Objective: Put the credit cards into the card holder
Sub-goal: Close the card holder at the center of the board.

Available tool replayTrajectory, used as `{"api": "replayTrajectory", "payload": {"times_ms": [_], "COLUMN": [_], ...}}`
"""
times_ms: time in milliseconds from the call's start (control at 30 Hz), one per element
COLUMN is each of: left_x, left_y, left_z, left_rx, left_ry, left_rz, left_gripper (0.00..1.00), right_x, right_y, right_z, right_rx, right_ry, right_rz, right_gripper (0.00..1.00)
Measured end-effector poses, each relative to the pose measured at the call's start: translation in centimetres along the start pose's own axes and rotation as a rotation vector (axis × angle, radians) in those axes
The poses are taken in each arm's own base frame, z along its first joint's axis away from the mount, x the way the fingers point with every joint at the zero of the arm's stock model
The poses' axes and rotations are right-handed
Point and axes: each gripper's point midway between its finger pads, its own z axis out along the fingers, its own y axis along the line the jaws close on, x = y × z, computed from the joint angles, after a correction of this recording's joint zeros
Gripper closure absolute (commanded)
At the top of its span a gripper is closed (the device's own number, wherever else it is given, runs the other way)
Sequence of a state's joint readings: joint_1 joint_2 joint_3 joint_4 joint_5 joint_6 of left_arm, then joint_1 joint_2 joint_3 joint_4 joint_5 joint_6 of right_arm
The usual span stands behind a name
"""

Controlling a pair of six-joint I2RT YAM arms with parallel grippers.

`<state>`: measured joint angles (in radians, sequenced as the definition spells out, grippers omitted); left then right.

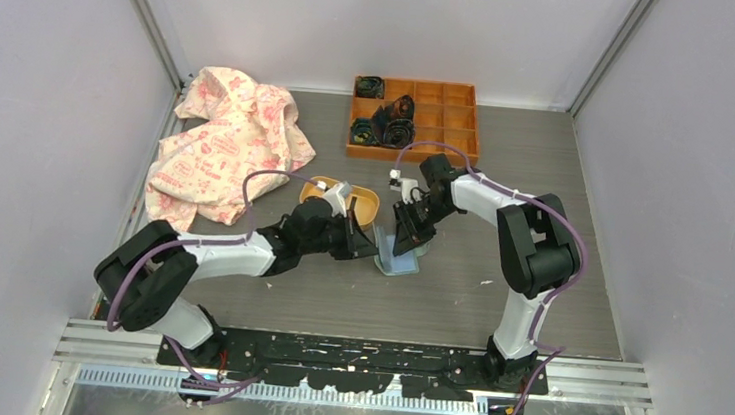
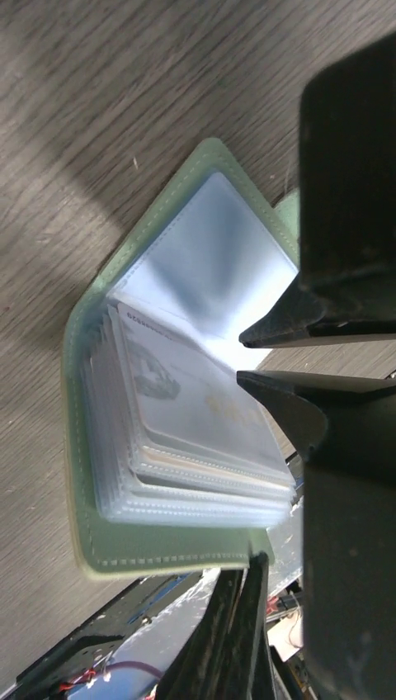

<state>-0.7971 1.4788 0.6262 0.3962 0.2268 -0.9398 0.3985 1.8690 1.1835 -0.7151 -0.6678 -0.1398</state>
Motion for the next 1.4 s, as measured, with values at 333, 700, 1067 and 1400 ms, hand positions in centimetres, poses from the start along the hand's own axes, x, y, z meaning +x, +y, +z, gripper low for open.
{"api": "replayTrajectory", "payload": {"times_ms": [333, 700, 1067, 1400], "left_x": [0.8, 0.0, -0.2, 0.3], "left_y": [0.7, -1.7, -2.4, -1.8], "left_z": [3.0, 5.8, 8.4, 11.7], "left_rx": [-0.022, 0.012, -0.002, -0.035], "left_ry": [0.083, 0.118, 0.166, 0.224], "left_rz": [-0.010, 0.030, 0.049, 0.043], "left_gripper": [1.00, 1.00, 0.98, 0.69], "right_x": [0.0, -0.2, -0.9, -1.6], "right_y": [-1.3, -3.6, -7.5, -6.6], "right_z": [0.3, -0.6, -5.6, -8.7], "right_rx": [0.037, 0.116, 0.201, 0.209], "right_ry": [0.003, -0.019, -0.143, -0.218], "right_rz": [0.043, 0.090, 0.169, 0.090], "right_gripper": [0.75, 0.75, 0.75, 0.74]}}
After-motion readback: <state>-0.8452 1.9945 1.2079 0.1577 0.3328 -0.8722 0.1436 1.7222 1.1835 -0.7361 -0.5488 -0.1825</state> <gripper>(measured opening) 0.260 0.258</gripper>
